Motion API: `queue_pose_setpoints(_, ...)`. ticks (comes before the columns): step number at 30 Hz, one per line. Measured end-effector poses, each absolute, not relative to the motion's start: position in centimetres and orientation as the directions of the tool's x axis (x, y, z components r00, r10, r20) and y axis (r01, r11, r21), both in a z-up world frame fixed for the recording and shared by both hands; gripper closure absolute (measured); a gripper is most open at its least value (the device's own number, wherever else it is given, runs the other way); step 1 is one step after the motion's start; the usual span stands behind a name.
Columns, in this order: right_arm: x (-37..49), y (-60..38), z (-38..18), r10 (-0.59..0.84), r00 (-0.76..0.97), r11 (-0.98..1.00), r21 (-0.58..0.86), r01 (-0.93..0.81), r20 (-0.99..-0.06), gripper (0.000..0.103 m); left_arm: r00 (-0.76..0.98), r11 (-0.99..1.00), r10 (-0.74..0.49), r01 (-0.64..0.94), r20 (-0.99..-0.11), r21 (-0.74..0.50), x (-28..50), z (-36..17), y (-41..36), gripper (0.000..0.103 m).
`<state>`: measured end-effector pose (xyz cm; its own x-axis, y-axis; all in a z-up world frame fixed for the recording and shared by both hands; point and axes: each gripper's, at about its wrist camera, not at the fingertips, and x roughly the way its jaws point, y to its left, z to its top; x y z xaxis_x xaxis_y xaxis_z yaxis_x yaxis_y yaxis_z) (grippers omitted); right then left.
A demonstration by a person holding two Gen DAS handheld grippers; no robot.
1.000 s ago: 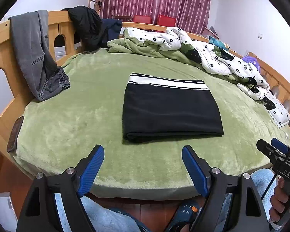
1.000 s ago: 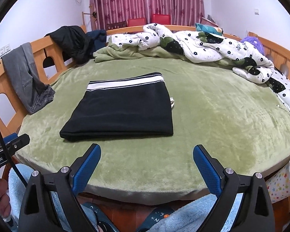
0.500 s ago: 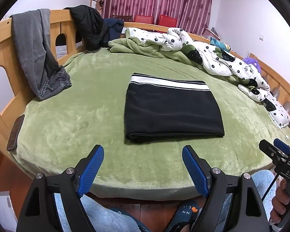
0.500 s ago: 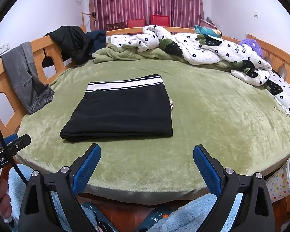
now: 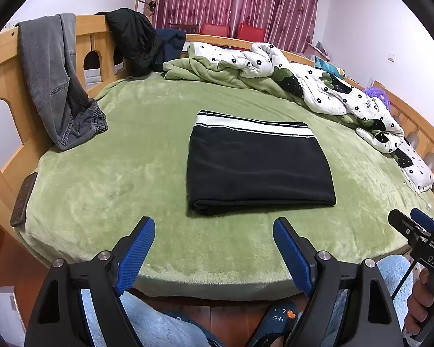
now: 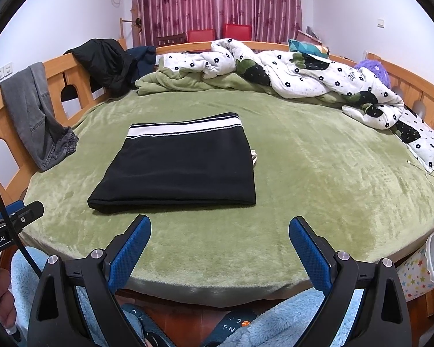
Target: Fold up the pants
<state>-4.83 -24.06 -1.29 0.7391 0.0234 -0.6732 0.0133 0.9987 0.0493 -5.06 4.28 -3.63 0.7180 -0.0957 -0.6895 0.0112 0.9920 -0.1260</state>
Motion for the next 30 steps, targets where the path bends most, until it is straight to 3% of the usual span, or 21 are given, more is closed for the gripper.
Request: queue_pose_setpoints(30,-4.8,-24.52,-1.35,0.027,0.741,0.999,0.051,0.01,-0.671,0.008,0.725,0.993,-0.083,0.002,-0.684,-0.118,-5.14,-3.07,3.95,0.02)
